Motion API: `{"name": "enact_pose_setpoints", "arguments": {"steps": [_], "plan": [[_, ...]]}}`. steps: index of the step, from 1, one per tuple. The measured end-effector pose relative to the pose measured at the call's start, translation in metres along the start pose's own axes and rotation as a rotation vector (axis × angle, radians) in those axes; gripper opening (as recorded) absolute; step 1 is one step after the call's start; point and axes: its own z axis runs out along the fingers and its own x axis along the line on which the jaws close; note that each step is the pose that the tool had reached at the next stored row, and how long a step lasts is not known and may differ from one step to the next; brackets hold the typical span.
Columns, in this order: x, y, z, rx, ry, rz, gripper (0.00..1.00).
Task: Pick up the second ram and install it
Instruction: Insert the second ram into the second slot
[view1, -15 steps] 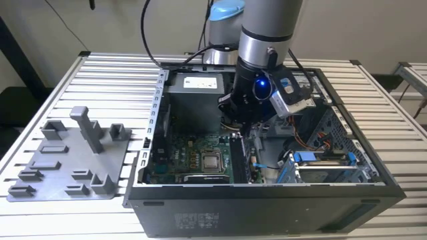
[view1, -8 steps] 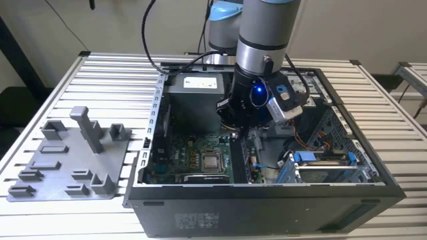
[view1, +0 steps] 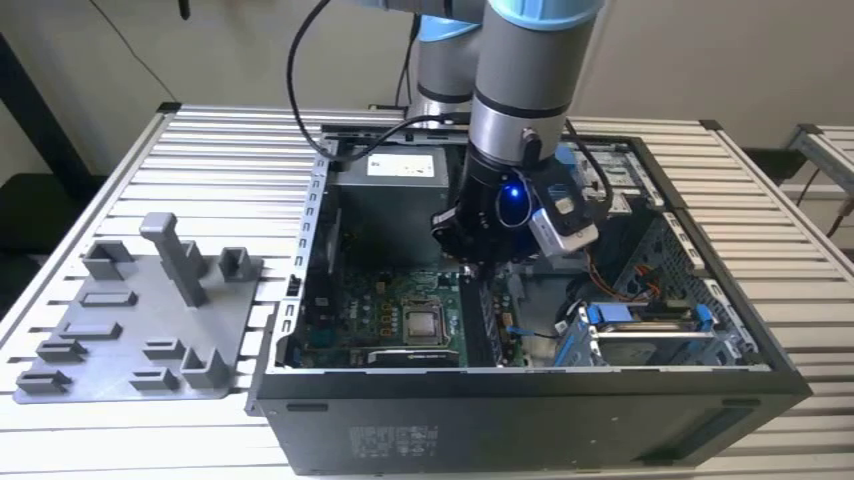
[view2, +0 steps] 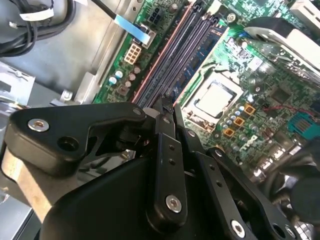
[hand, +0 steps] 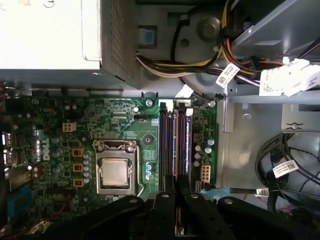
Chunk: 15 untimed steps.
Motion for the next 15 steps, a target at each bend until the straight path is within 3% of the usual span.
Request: {"name": "enact_pose_setpoints", "arguments": {"steps": [8, 15], "plan": [[0.0003, 0.0001, 0.0051, 0.0004, 0.0007, 0.000, 0.14], [0.0023, 0.0001, 0.0160, 0.0001, 0.0016, 0.000, 0.14]]}}
